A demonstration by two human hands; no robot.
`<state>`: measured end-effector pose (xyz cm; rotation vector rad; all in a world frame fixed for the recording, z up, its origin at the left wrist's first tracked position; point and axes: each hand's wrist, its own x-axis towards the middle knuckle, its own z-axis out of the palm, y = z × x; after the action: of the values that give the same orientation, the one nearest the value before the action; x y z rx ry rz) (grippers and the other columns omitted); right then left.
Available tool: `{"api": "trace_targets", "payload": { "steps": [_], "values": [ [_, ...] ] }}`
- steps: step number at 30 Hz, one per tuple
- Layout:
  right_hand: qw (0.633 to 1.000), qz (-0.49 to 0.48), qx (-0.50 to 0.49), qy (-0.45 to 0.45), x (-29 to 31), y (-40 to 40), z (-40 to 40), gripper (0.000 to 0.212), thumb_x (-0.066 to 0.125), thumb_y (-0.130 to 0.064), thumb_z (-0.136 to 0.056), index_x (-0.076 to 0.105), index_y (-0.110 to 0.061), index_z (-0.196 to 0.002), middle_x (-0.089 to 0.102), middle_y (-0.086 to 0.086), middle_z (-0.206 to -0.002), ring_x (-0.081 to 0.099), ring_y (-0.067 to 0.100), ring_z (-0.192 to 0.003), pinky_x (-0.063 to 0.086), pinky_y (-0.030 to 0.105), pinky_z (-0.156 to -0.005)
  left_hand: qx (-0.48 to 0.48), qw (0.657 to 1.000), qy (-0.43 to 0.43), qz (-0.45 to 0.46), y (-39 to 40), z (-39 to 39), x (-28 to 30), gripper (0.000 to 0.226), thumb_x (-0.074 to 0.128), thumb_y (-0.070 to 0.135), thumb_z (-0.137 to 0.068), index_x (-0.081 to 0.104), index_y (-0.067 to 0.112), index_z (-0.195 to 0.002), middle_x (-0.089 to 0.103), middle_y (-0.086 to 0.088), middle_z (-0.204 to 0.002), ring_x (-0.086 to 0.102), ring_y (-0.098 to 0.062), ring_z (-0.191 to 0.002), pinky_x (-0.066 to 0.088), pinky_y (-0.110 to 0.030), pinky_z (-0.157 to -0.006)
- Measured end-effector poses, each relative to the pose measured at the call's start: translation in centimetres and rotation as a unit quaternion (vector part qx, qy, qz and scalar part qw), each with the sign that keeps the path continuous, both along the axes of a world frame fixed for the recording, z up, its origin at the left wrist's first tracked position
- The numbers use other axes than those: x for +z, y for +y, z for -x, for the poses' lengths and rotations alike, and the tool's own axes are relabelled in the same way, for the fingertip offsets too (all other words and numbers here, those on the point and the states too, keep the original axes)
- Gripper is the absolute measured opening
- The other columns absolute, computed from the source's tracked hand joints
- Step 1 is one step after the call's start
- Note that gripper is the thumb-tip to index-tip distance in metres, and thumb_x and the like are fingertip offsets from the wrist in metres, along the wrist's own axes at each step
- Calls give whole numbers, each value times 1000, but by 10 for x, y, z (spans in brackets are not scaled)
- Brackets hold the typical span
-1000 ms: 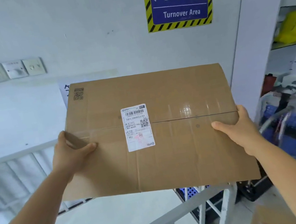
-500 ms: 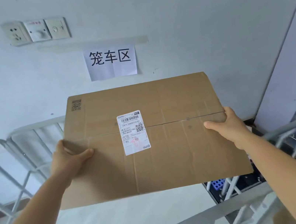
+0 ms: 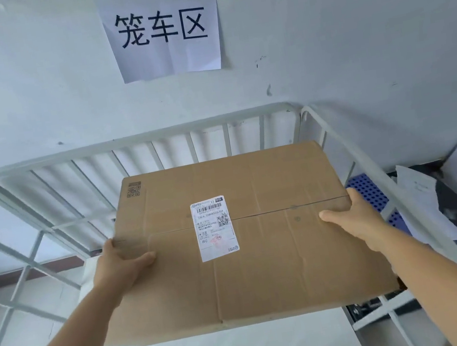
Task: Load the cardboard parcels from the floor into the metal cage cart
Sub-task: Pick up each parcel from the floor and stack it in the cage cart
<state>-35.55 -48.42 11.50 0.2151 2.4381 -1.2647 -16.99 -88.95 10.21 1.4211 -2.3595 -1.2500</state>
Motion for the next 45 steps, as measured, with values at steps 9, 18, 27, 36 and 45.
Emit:
{"api": "trace_targets", "payload": {
  "steps": [9,18,27,36,45],
  "values": [
    [994,-41,37,-93,-79,-18,94,97,75,-40,-82,12,-28,-155,32,3,-155,40,30,-134,41,45,-103,29,995,-100,-13,-7,71,-71,88,89,44,-49,46,14,-120,59,-7,-114,59,-30,-102,51,-47,-86],
    [984,-59,50,-159,-167,-45,161,100,75,-35,-83,7,-28,-157,26,2,-159,32,28,-141,34,45,-109,36,985,-165,-24,-27,128,-149,76,89,37,-60,48,12,-119,59,-9,-113,59,-30,-99,52,-46,-83],
    [977,-90,18,-194,-272,-62,205,99,74,-27,-85,6,-27,-157,21,3,-160,29,29,-143,31,47,-110,33,975,-186,-114,-33,170,-242,93,77,53,-31,45,19,-112,58,-2,-108,60,-25,-95,54,-46,-84],
    [969,-136,9,-206,-370,-70,237,100,76,-26,-84,7,-28,-157,17,6,-161,30,32,-141,32,47,-109,31,974,-181,-133,-40,196,-356,75,89,25,-61,40,22,-117,57,-3,-114,58,-27,-99,53,-47,-83],
    [970,-149,17,-193,-434,-86,259,102,77,-17,-82,7,-23,-157,12,6,-159,28,28,-141,31,45,-110,18,976,-185,-110,-55,216,-430,79,88,23,-63,40,20,-126,55,-1,-120,56,-27,-105,51,-49,-88]
  ]
}}
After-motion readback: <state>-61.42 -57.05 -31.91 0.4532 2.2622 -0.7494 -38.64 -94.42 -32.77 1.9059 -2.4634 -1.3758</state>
